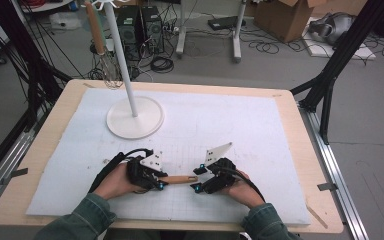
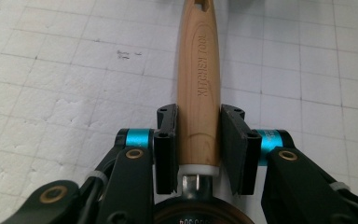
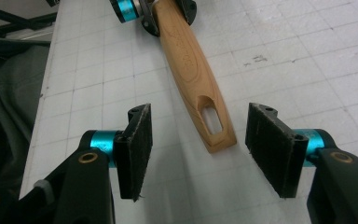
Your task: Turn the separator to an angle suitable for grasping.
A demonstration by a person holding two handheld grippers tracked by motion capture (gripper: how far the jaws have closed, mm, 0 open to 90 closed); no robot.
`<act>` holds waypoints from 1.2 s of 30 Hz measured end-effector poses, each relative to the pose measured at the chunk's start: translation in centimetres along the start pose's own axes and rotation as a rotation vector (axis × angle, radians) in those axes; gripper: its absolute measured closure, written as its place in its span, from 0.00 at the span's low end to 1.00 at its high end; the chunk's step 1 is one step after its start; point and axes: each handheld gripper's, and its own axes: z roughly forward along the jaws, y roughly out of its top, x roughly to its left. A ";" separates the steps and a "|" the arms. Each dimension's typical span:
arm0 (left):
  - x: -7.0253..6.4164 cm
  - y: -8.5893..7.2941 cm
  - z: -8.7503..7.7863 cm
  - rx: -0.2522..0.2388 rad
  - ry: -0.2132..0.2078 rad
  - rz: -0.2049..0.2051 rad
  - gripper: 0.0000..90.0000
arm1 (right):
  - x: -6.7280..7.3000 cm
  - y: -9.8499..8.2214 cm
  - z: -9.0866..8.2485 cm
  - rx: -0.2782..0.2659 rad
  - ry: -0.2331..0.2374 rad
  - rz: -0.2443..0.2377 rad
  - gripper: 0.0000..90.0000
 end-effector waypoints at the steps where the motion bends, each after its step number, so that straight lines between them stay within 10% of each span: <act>1: 0.0 0.0 0.0 -0.001 -0.002 -0.001 0.75 | -0.1 0.0 0.1 -0.001 0.003 -0.004 0.46; 36: -0.8 -0.3 -0.9 -0.006 0.039 0.061 0.78 | -0.2 0.3 0.8 0.010 0.003 -0.015 0.55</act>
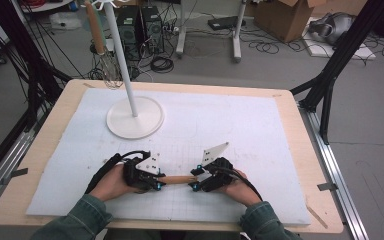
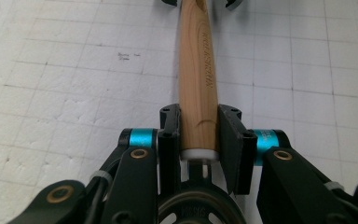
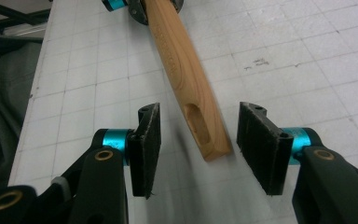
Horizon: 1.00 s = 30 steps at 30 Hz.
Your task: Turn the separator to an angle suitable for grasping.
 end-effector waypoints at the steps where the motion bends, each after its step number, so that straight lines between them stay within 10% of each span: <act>1: 0.0 0.0 -0.1 0.000 0.001 0.001 0.78 | -0.1 0.0 0.1 -0.004 0.002 -0.009 0.55; 11: 0.0 -0.1 -1.5 -0.064 0.016 0.002 0.78 | -0.2 0.4 0.5 -0.019 0.031 -0.001 0.60; 30: 0.5 -0.4 -3.0 -0.152 -0.006 -0.068 0.77 | 0.0 2.3 -1.1 -0.238 0.143 0.085 0.81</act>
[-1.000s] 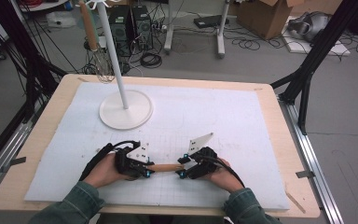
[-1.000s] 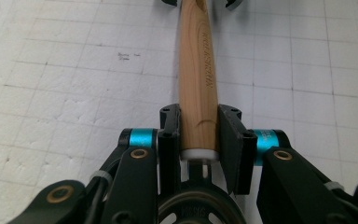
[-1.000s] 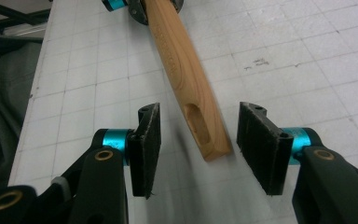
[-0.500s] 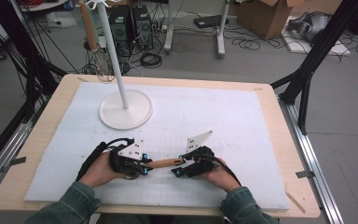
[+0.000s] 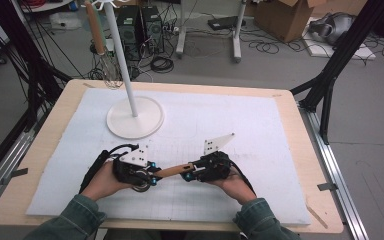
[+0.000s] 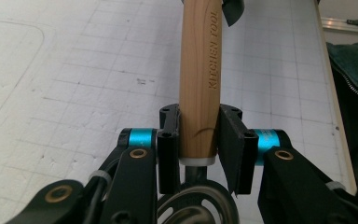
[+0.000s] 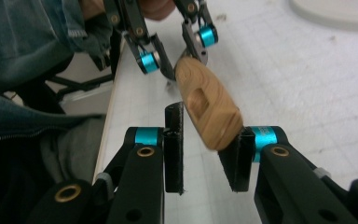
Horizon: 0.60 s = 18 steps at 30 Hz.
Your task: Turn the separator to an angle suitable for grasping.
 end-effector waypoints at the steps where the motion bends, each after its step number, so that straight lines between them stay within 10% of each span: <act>1: 0.0 0.0 -0.2 -0.006 -0.002 -0.005 0.78 | 0.1 0.1 0.0 -0.014 -0.002 -0.001 0.81; 18: 0.3 0.5 -1.3 -0.113 0.095 -0.099 0.78 | 1.0 2.6 1.3 -0.215 -0.105 0.005 0.73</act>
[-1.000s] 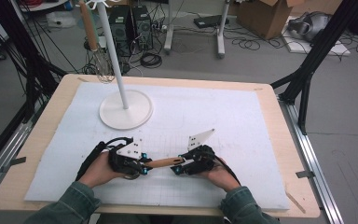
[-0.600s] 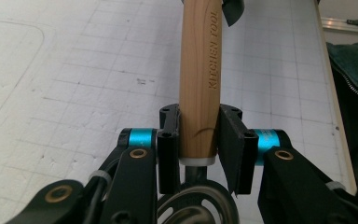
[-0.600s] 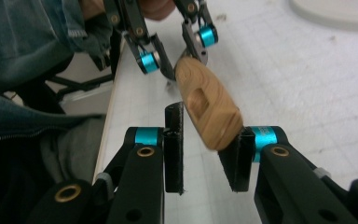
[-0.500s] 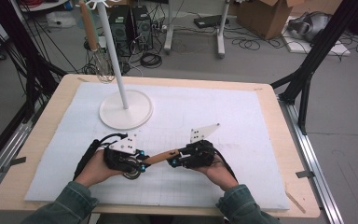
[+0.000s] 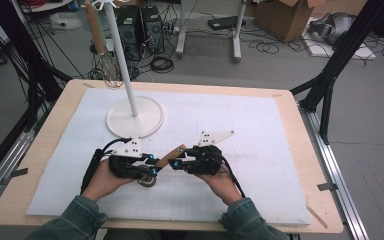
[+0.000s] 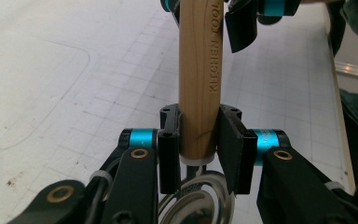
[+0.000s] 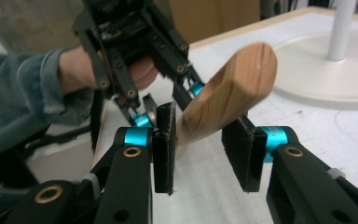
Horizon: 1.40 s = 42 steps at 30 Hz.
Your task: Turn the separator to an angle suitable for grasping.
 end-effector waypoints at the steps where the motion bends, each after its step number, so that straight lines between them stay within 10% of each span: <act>1: 0.0 0.0 0.0 -0.010 0.008 -0.004 0.78 | 0.0 0.0 0.0 -0.012 -0.008 0.000 0.73; 19: -0.1 0.2 -0.5 -0.089 0.042 -0.053 0.78 | 0.0 1.1 1.5 -0.124 -0.002 0.040 0.80; 42: 0.3 -3.3 -5.8 -0.178 0.140 -0.131 0.38 | -1.3 6.0 1.3 0.077 0.105 -0.076 0.81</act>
